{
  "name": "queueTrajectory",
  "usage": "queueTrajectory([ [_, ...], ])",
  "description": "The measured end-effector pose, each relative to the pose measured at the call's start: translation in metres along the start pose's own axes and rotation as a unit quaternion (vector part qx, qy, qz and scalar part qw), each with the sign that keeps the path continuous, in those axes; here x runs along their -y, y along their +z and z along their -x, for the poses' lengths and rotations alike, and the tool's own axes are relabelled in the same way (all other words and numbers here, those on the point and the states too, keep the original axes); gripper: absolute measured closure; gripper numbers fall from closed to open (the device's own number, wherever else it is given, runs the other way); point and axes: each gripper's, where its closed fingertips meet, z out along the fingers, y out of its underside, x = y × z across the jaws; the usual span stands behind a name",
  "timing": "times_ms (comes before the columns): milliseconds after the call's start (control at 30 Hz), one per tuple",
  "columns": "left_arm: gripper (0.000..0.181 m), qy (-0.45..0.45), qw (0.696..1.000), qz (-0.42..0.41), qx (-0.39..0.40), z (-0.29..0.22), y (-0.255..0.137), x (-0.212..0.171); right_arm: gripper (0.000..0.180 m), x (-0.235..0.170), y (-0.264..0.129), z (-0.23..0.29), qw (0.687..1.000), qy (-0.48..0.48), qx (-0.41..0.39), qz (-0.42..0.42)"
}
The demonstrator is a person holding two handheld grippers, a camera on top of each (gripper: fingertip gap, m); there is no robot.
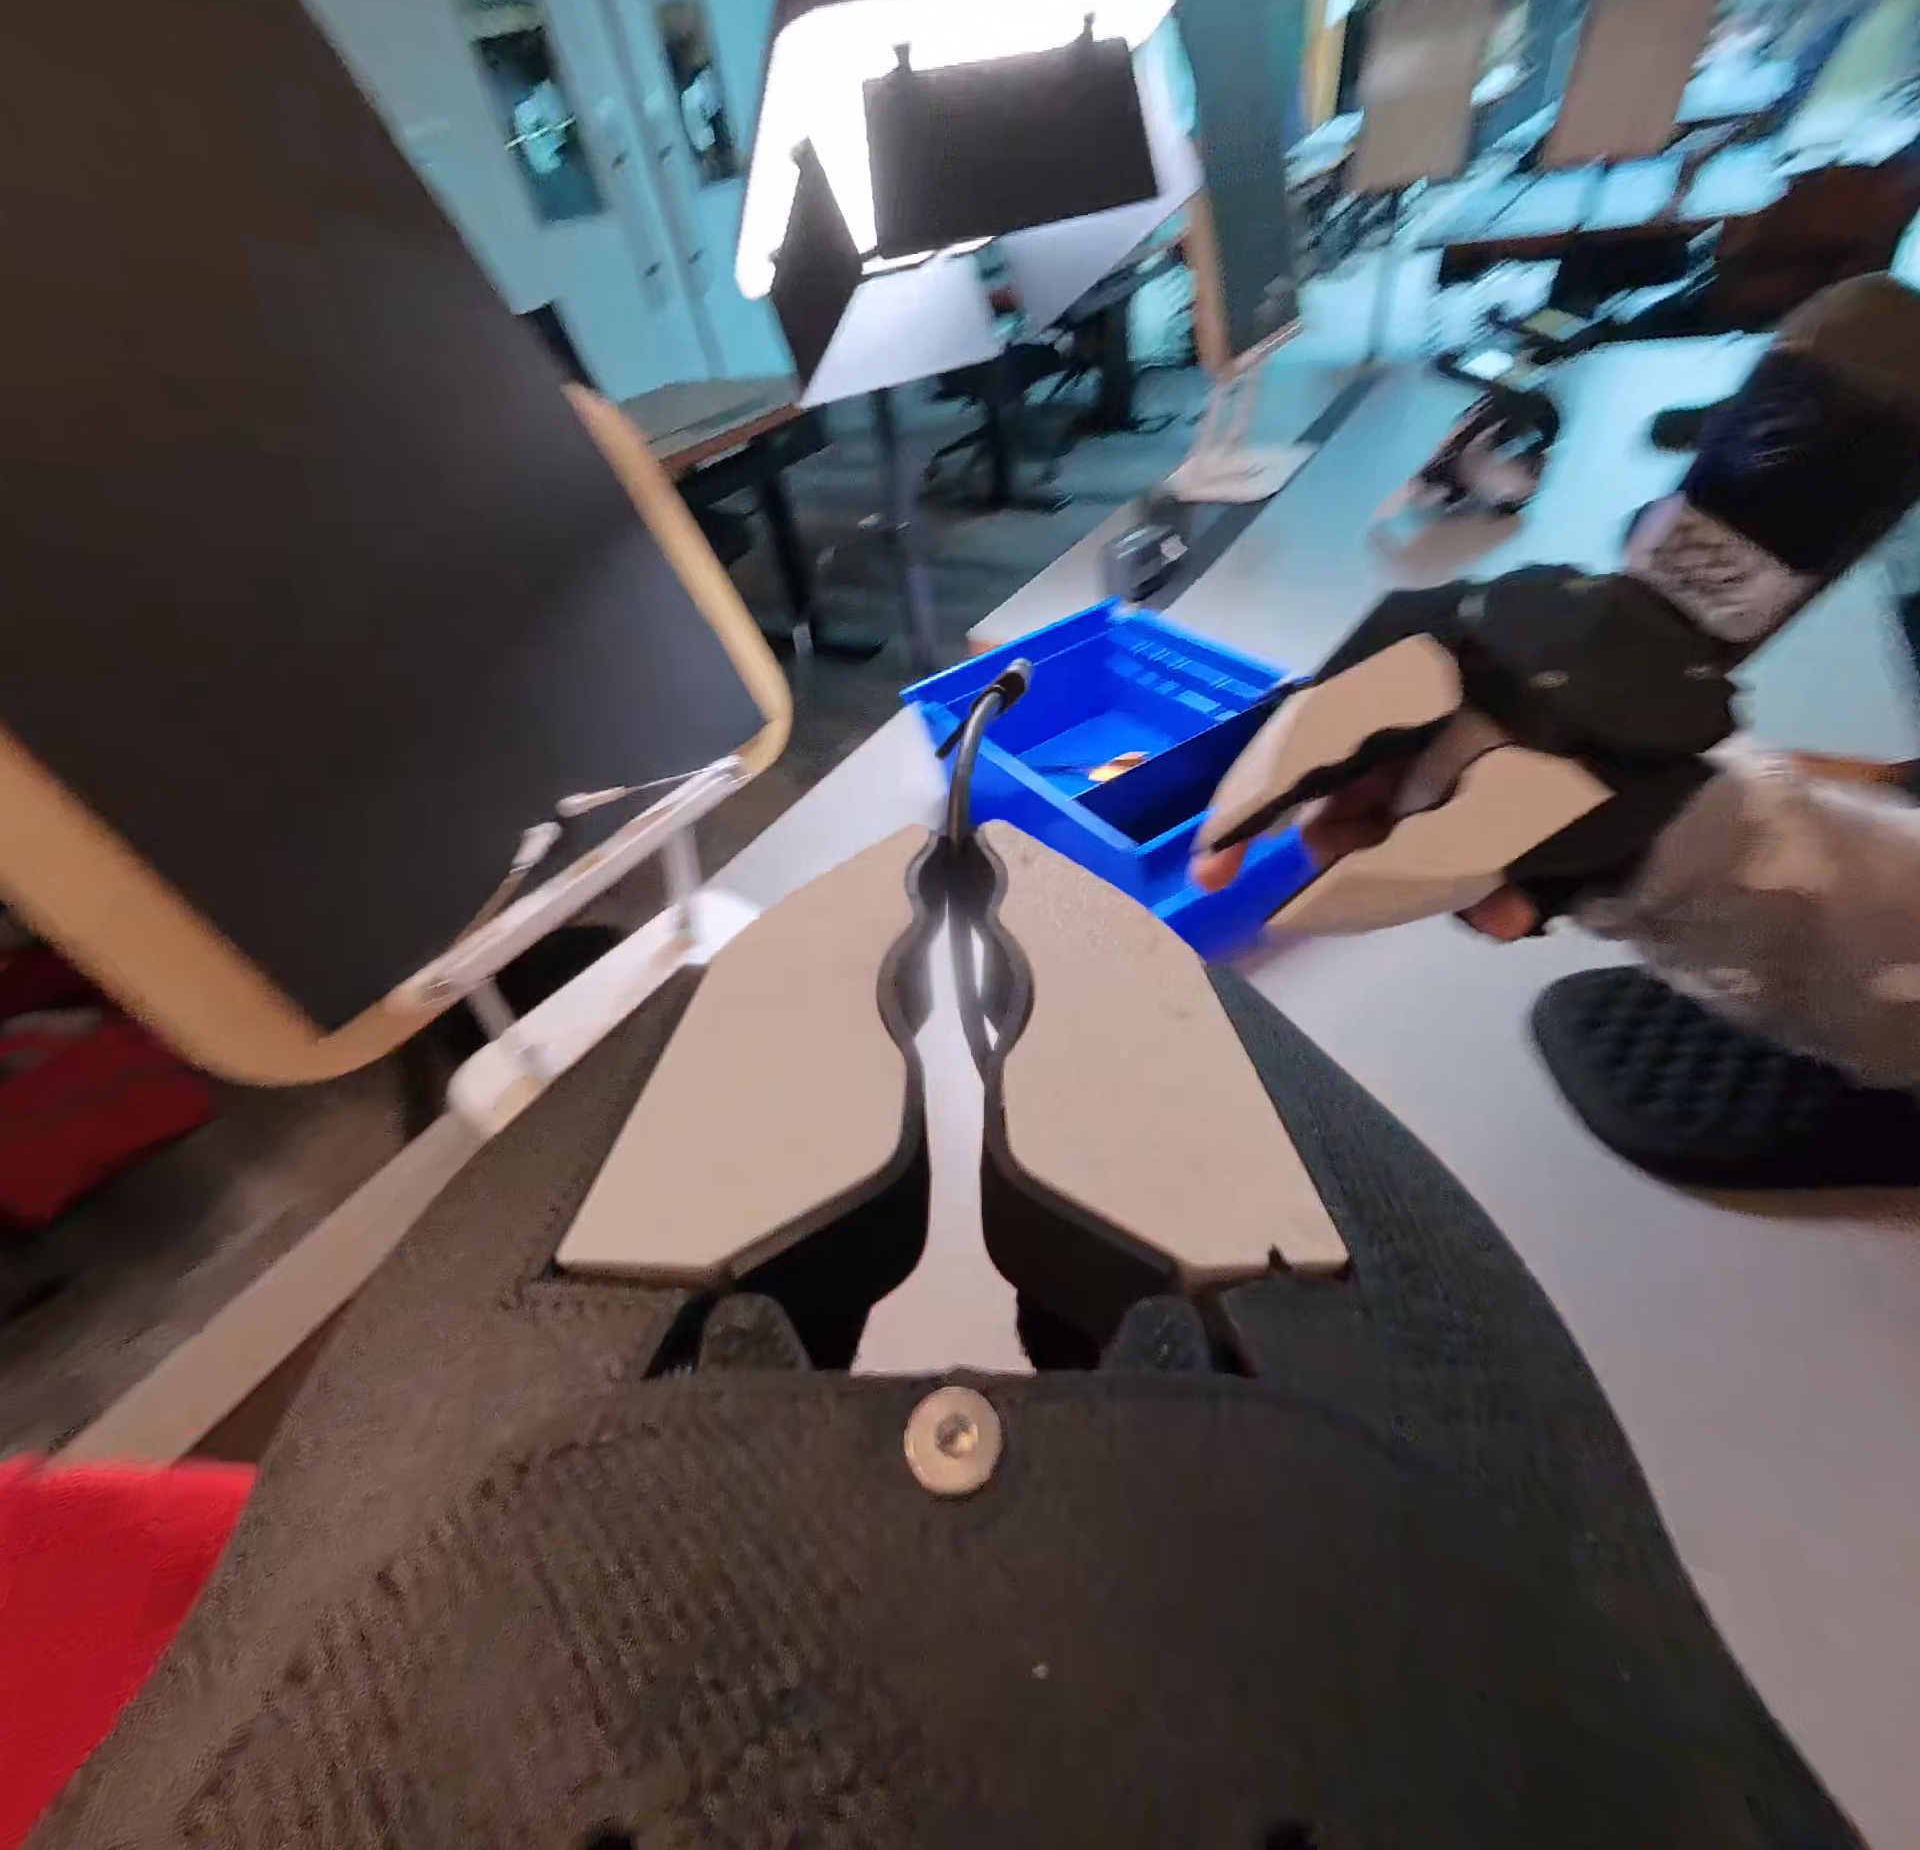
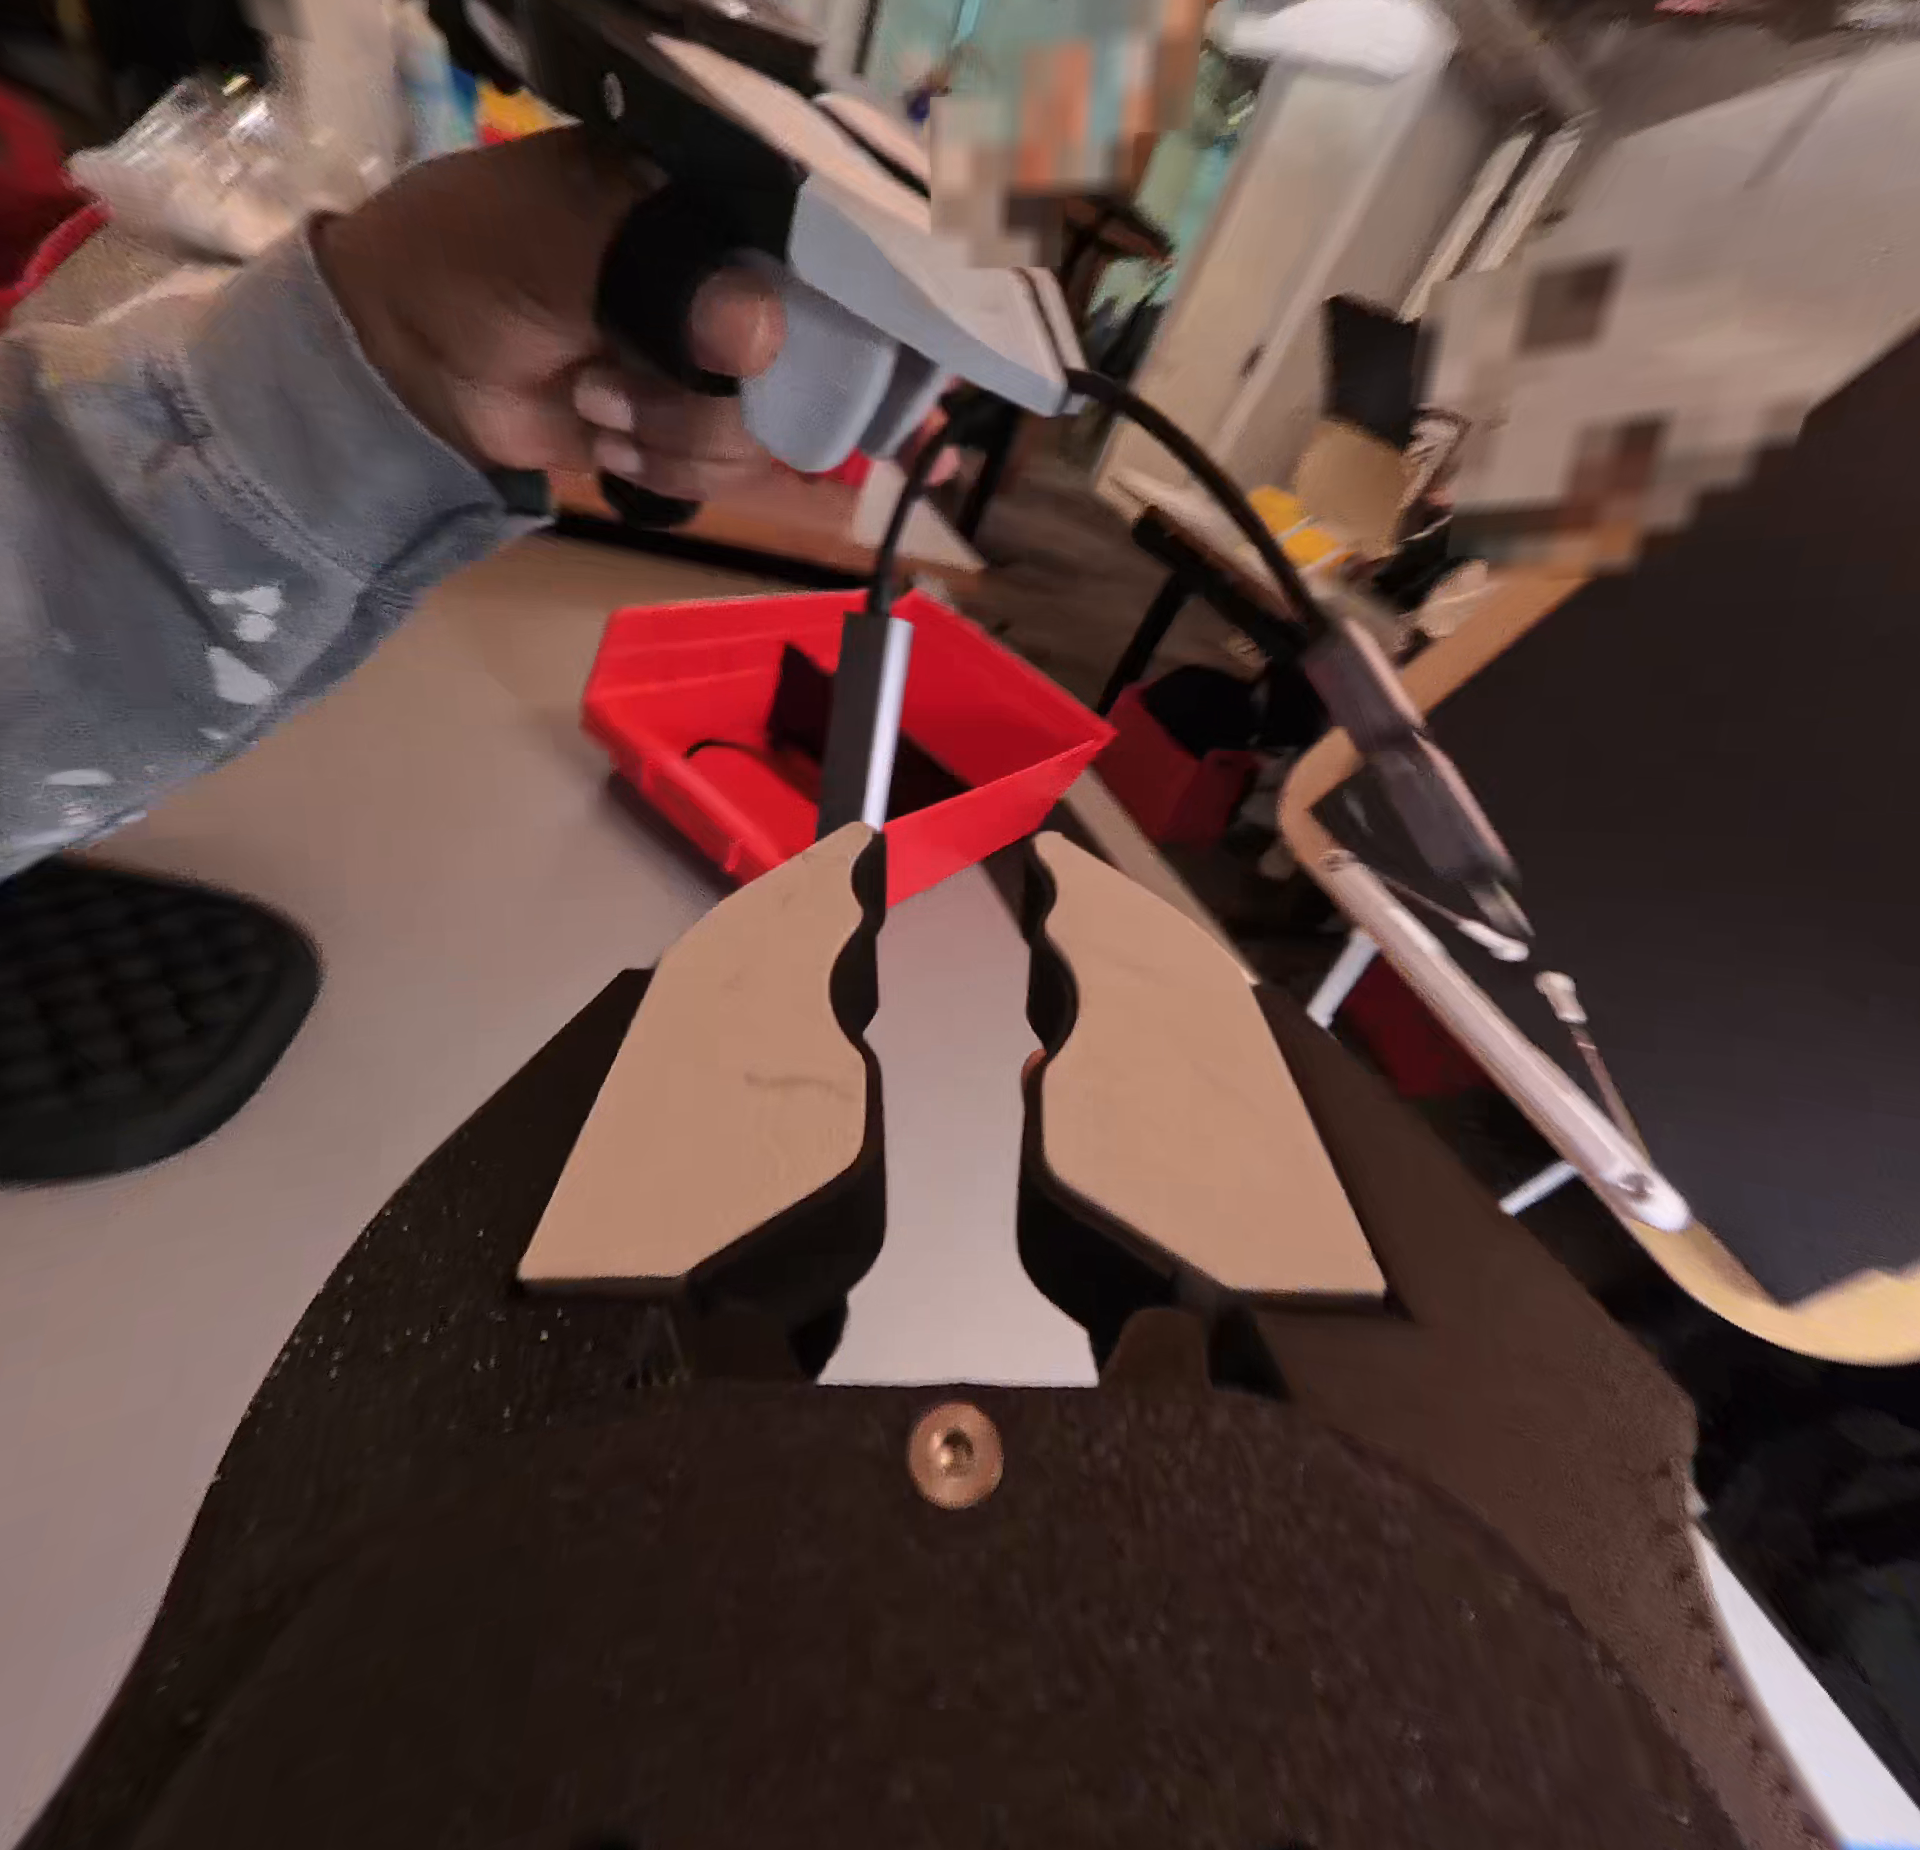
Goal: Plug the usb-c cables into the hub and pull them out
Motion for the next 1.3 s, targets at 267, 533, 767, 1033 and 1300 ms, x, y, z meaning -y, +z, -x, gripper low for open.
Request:
queueTrajectory([
  [267, 0.177, -0.044, 0.994, 0.021, -0.095, -0.055, 0.047, -0.034, 0.160, -0.059, 0.040, 0.036, 0.995, 0.019, 0.075, 0.059],
  [533, 0.148, -0.057, 0.989, -0.049, -0.129, -0.056, 0.041, -0.024, 0.170, -0.028, 0.013, 0.021, 0.987, 0.109, 0.105, -0.052],
  [767, 0.139, -0.038, 0.972, -0.031, -0.228, -0.091, 0.038, -0.034, 0.171, 0.036, -0.049, -0.019, 0.920, 0.252, 0.137, -0.267],
  [1033, 0.169, 0.004, 0.976, -0.038, -0.215, -0.111, 0.065, -0.041, 0.170, 0.047, -0.068, -0.031, 0.877, 0.307, 0.162, -0.331],
  [1300, 0.171, -0.036, 0.975, -0.064, -0.211, -0.088, 0.046, -0.029, 0.167, 0.028, -0.059, -0.027, 0.911, 0.274, 0.160, -0.264],
])
